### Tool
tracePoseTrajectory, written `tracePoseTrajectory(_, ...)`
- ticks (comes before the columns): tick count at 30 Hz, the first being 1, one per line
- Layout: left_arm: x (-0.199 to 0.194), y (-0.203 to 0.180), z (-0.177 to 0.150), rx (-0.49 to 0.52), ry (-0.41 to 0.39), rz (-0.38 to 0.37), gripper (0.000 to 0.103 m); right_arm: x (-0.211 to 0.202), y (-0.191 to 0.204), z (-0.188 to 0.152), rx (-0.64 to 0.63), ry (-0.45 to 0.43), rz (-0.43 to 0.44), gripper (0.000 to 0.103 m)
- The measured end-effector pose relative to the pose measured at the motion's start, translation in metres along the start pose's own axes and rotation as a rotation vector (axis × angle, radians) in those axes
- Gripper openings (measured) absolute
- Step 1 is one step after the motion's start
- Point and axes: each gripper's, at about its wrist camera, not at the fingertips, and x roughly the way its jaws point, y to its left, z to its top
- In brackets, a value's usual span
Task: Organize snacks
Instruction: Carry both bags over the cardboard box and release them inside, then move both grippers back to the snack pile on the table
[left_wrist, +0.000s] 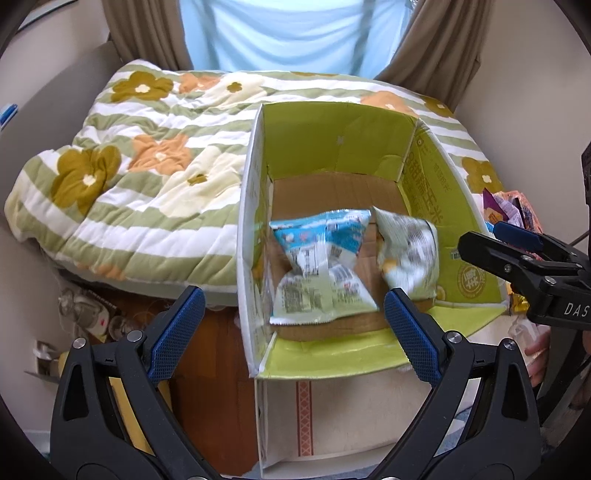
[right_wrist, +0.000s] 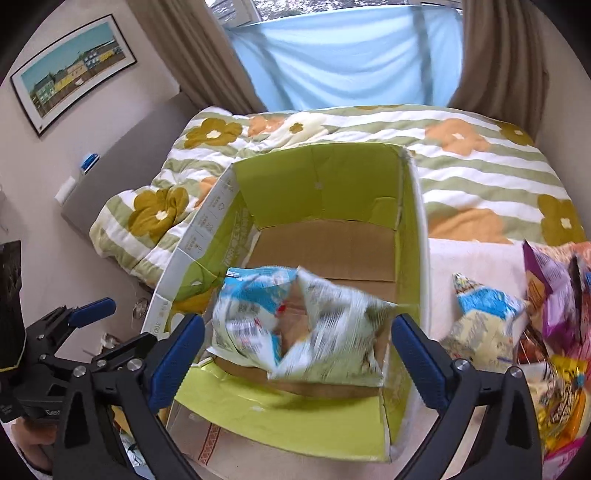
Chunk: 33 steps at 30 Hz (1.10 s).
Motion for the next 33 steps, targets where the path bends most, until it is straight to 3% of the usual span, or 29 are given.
tracePoseTrajectory(10,-0.021,0.0,-0.005,0.021,-0.05,-0.013,0.097,-0.031,0.013,-0.007,-0.02,-0.068,-0.076,0.101)
tracePoseTrajectory(20,-0.044,0.0,-0.011,0.061,-0.098,-0.086,0.097,-0.07,0.027,-0.026,0.009,-0.122,-0.132,0.101)
tracePoseTrajectory(26,-0.053,-0.022,-0.016,0.099,-0.119,-0.142,0.097,-0.094,0.021,-0.042,0.034,-0.161,-0.171,0.101)
tracePoseTrajectory(33,-0.062,-0.083,-0.023,0.16,-0.137,-0.162,0.097,-0.13,-0.015,-0.064,0.077,-0.206,-0.212,0.101)
